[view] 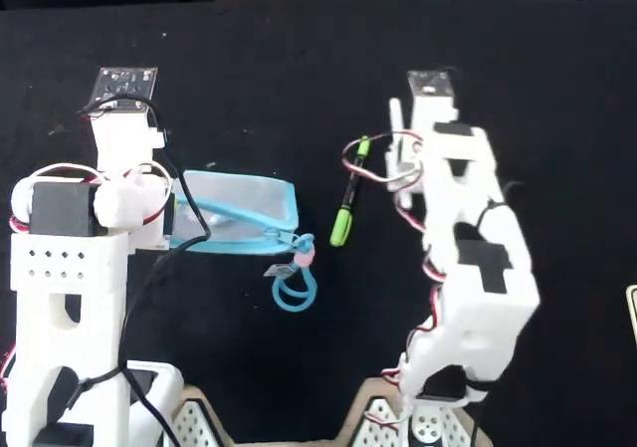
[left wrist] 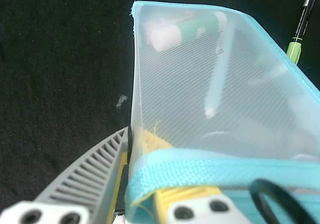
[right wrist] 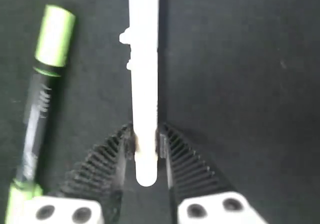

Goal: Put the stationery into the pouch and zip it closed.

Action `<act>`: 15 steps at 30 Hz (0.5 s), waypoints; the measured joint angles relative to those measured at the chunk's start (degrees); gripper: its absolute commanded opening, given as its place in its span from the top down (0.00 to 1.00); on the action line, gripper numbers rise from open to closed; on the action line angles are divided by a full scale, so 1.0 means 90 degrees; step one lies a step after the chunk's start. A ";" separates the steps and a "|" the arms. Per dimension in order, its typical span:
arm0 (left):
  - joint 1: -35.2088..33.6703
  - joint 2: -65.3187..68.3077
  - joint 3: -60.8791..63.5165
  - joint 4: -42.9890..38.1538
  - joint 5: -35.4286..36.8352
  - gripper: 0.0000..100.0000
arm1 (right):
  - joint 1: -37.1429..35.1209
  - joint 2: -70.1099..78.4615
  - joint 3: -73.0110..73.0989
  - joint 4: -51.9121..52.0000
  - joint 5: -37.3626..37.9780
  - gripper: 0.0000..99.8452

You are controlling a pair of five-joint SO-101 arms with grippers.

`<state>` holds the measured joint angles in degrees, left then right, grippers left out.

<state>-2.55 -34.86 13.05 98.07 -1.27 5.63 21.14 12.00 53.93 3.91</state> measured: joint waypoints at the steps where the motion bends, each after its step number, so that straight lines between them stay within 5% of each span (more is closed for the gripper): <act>1: 0.0000 0.0000 0.0000 0.0000 0.0000 0.97 | 0.0088 -0.0029 0.0000 0.0234 0.0147 0.99; 6: 0.0000 0.0000 0.0000 0.0000 0.0000 0.97 | 0.0645 -0.0694 0.0059 0.1446 0.1123 0.99; 15: 0.0000 0.0000 0.0000 0.0000 0.0000 0.97 | 0.2002 -0.2960 0.2608 0.1123 0.3331 0.97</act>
<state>-2.55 -34.86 13.05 98.07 -1.27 23.65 -5.49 35.47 64.04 33.89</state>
